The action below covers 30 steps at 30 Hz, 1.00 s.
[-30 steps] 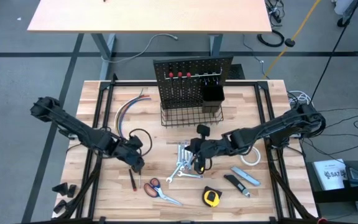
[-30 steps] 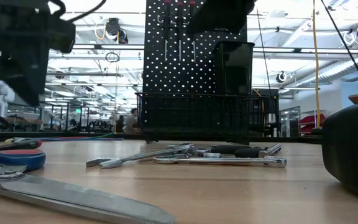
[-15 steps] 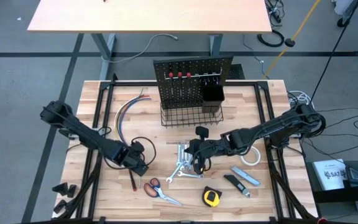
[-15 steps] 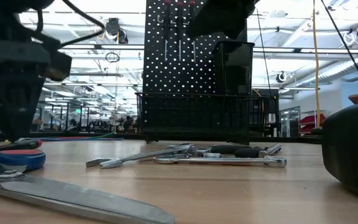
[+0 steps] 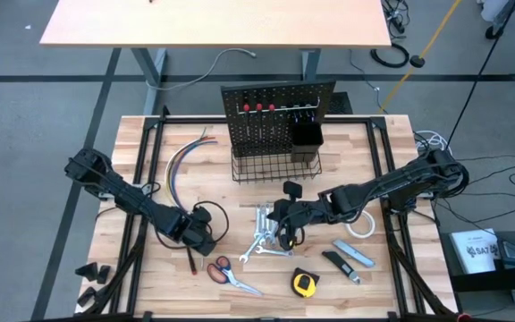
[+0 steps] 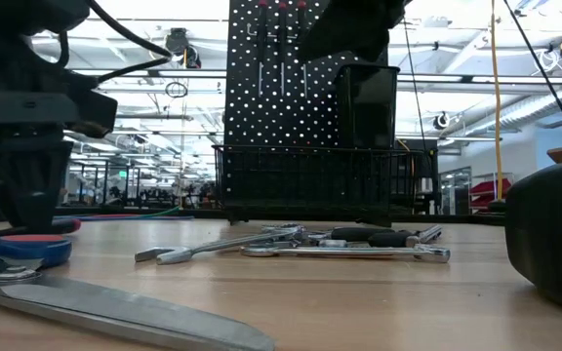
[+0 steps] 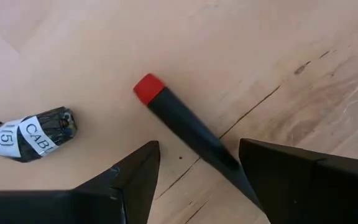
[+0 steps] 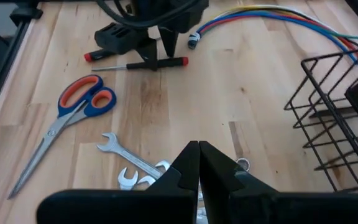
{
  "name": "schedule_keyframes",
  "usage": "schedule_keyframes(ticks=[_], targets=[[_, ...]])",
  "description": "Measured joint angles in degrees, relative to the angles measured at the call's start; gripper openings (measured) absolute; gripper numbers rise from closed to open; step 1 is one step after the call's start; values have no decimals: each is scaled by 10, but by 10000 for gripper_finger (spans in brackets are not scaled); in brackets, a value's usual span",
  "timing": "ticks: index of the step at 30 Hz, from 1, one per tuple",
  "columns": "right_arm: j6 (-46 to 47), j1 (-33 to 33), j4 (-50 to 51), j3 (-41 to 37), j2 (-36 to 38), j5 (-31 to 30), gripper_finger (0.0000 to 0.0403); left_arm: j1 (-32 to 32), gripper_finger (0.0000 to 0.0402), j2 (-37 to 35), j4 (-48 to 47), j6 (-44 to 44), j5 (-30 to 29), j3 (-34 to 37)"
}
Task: Hang tools onto peg board
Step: Hang the nut driver on the pegboard
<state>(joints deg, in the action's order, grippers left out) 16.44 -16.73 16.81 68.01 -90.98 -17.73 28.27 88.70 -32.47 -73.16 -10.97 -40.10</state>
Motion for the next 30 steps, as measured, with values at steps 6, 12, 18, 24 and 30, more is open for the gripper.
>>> schedule_keyframes(ticks=[6,12,18,24,30], targets=[[14,3,19,0,23,-3,0,0,189,1,-1,19,-13,2],[16,3,20,0,27,-1,0,0,118,2,-1,37,-34,3],[34,3,41,0,49,-1,0,-1,51,0,8,47,-52,3],[39,-6,70,0,97,-10,0,-4,43,-33,58,93,-113,6],[28,-34,74,0,118,-98,0,-11,52,-90,181,217,-164,5]])
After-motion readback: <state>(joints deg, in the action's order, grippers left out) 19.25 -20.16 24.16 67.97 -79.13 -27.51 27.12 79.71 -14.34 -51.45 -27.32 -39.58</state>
